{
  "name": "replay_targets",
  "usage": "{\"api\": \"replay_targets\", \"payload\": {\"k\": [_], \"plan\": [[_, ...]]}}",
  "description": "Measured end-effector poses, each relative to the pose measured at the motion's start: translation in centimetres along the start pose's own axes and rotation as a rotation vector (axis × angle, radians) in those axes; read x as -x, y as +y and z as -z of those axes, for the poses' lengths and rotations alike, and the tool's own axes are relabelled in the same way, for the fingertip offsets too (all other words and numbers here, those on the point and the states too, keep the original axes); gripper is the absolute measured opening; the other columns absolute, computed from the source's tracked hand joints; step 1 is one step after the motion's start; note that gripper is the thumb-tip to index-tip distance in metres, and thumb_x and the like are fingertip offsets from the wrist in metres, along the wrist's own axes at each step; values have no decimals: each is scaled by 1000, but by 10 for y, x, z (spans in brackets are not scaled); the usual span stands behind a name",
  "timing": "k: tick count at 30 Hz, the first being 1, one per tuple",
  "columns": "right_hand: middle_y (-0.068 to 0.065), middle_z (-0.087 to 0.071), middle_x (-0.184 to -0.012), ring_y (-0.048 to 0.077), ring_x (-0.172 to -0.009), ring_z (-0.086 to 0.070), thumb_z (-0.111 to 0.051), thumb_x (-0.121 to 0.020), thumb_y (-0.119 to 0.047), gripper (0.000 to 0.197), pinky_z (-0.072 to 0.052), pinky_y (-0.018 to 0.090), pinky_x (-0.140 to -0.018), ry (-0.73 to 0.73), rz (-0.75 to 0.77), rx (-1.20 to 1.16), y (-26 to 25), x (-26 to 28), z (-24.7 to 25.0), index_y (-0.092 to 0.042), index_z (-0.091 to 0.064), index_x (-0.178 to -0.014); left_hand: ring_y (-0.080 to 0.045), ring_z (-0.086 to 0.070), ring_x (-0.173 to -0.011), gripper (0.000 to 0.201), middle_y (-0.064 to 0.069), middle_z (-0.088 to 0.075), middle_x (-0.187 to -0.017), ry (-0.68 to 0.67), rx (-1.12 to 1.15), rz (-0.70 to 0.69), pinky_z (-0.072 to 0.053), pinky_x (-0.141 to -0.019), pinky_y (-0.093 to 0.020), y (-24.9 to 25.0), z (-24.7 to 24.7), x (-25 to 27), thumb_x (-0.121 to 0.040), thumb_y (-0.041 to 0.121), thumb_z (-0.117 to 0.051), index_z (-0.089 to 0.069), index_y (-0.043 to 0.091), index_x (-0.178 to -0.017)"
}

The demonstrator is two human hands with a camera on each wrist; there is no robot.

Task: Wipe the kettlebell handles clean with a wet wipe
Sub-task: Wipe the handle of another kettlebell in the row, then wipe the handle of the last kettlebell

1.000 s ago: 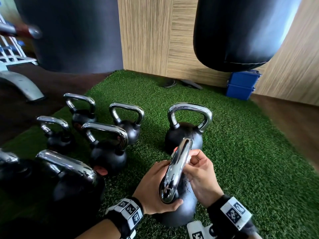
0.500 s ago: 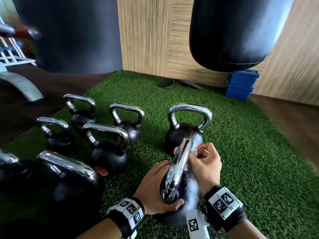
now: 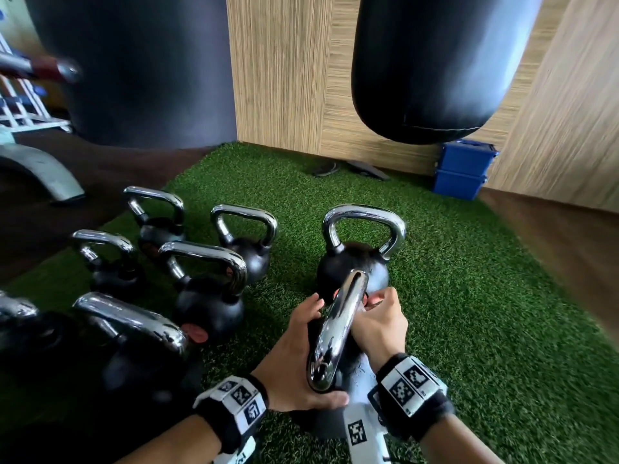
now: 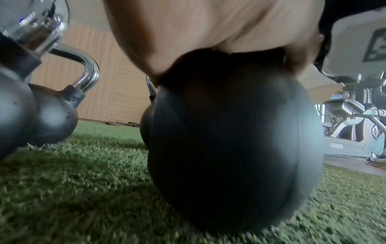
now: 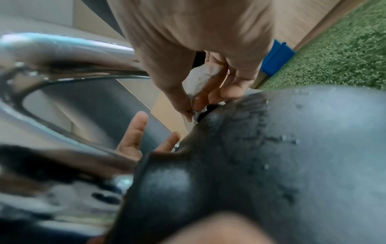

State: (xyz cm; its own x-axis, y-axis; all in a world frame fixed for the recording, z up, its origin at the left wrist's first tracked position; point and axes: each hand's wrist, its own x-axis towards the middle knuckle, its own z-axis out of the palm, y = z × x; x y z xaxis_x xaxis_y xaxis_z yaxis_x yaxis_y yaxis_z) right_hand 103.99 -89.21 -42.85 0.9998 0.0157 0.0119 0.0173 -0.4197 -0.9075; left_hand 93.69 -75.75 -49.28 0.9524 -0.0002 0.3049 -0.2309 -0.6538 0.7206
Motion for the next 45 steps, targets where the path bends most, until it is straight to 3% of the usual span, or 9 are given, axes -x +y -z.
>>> {"api": "replay_targets", "payload": {"k": [5, 11, 15, 19, 23, 25, 29, 38, 45], "plan": [[-3, -64, -96, 14, -72, -68, -83, -74, -26, 57, -61, 36, -67, -181, 133, -59, -2, -2, 23, -28, -47, -120, 1, -7, -154, 159, 32, 6, -163, -273, 11, 28, -17, -127, -44, 21, 37, -2, -53, 61, -94, 36, 54, -143], [-12, -64, -85, -7, -56, -58, -68, -86, -2, 72, -46, 7, -50, -434, 631, 347, -37, -34, 64, -29, -42, -147, 13, -43, -131, 124, 19, -46, -151, -123, -200, -95, -30, -107, -2, 77, 61, -13, -69, 54, -85, -4, 38, -160], [-5, -68, -115, 6, -88, -65, -70, -85, -4, 45, -48, 1, -65, -518, 858, 487, -51, -38, 65, -20, -64, -127, 3, -66, -89, 98, 17, -70, -104, -64, -252, -12, -53, -72, -12, 99, 62, -19, -58, 34, -83, -37, 42, -144], [0, -72, -107, 13, -88, -68, -69, -81, -4, 38, -61, 28, -81, -487, 838, 542, -55, -36, 63, -18, -69, -116, -1, -67, -79, 91, 16, -71, -92, -91, -342, 84, -54, -61, -17, 106, 69, -23, -54, 39, -84, -45, 42, -136], [-6, -71, -88, 4, -73, -68, -63, -82, -4, 31, -53, 10, -60, -484, 759, 603, -54, -29, 75, -16, -72, -108, -9, -64, -107, 111, 15, -63, -120, -288, -402, 158, -57, -89, -37, 103, 94, -35, -58, 37, -91, -27, 53, -148], [-8, -68, -76, 3, -63, -65, -62, -81, -6, 21, -46, 6, -50, -457, 726, 636, -52, -22, 85, -13, -74, -96, -11, -58, -99, 118, 13, -50, -109, -380, -525, 131, -54, -85, -40, 103, 107, -46, -60, 39, -92, -18, 62, -149], [-9, -57, -62, -2, -52, -54, -59, -80, -12, 13, -38, 6, -42, -424, 677, 724, -51, -7, 101, -10, -71, -82, -9, -49, -83, 120, 14, -36, -95, -480, -765, 18, -42, -68, -34, 105, 122, -67, -60, 46, -92, -9, 74, -143], [3, -62, -60, 16, -51, -61, -51, -74, -17, 17, -53, 28, -45, -437, 601, 768, -48, 22, 116, -7, -62, -65, -8, -40, -91, 118, 15, -36, -94, -504, -827, -81, -40, -74, -35, 89, 123, -84, -68, 31, -87, -6, 77, -141], [0, -72, -87, 18, -79, -71, -53, -84, -18, 17, -61, 30, -69, -565, 537, 959, -78, 18, 130, -18, -69, -81, -4, -54, -94, 101, 16, -49, -101, -606, -566, 52, -42, -77, -18, 89, 124, -94, -68, 16, -92, -41, 52, -147]]}}
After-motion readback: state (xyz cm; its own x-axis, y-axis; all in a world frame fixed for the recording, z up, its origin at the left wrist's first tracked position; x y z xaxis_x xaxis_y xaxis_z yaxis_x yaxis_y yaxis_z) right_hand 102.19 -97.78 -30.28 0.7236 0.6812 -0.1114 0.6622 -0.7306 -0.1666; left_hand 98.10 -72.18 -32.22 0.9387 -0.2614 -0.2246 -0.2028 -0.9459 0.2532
